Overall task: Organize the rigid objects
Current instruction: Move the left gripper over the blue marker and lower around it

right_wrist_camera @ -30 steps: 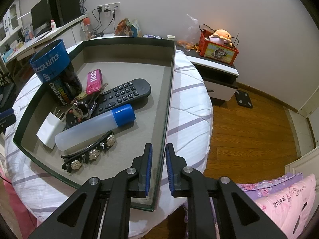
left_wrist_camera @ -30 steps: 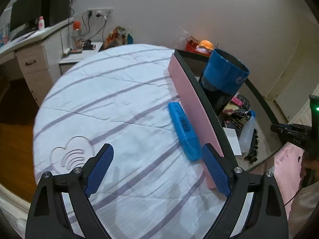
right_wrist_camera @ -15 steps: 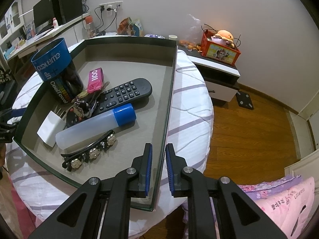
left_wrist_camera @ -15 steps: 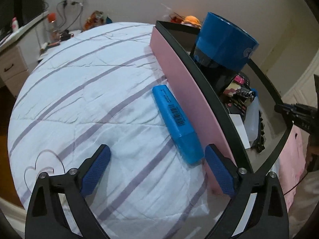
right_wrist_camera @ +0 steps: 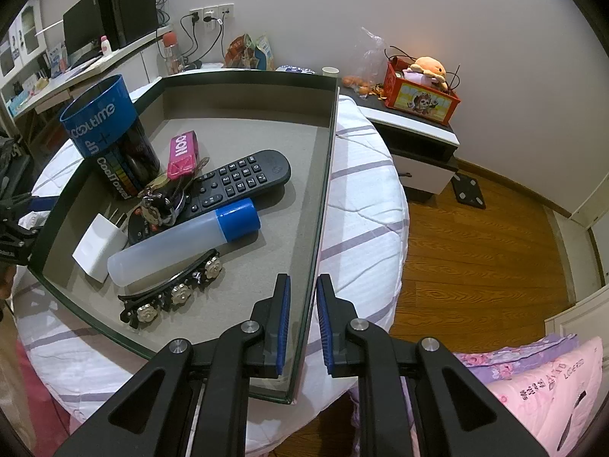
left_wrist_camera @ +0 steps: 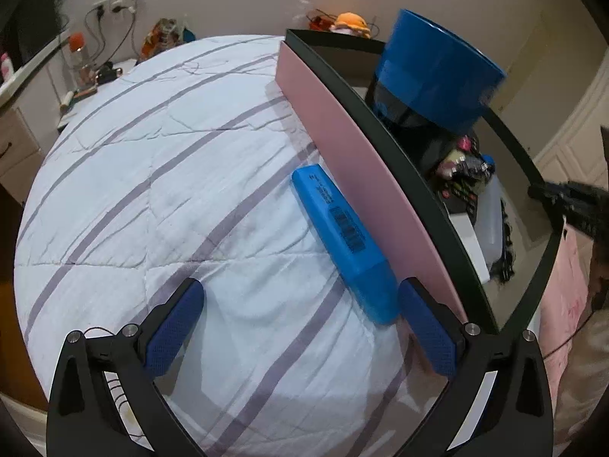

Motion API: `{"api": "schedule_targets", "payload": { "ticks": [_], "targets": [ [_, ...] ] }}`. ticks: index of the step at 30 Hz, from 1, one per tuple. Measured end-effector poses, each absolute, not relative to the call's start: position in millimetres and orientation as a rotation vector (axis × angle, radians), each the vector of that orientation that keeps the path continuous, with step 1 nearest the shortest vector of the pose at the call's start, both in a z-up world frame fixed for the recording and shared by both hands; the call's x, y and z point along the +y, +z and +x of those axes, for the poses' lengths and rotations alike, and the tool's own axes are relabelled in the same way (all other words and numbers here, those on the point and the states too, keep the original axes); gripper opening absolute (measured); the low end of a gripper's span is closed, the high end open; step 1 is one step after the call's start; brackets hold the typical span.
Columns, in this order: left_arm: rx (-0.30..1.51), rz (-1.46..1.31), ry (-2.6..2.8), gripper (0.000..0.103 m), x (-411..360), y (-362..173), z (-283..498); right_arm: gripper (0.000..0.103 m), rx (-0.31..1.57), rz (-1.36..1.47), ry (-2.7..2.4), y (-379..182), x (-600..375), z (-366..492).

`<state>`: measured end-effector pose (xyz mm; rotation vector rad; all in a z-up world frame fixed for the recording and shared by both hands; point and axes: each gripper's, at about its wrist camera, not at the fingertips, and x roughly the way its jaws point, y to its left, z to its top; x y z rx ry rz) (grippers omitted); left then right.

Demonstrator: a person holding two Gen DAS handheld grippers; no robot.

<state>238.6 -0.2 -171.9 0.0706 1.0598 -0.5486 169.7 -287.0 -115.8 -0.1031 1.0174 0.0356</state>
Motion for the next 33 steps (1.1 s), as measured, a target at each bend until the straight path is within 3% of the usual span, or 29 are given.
{"api": "schedule_targets", "payload": {
  "ticks": [16, 25, 33],
  "targets": [
    [0.99, 0.305, -0.604, 0.103, -19, -177, 225, 0.016, 1.022, -0.092, 0.023, -116, -292, 170],
    [0.981, 0.197, -0.495, 0.103, 14, -177, 237, 0.016, 1.027, -0.1, 0.018, -117, -290, 171],
    [0.967, 0.124, -0.569, 0.101, 17, -167, 232, 0.026, 1.024, -0.099, 0.034, -118, -287, 170]
  ]
}}
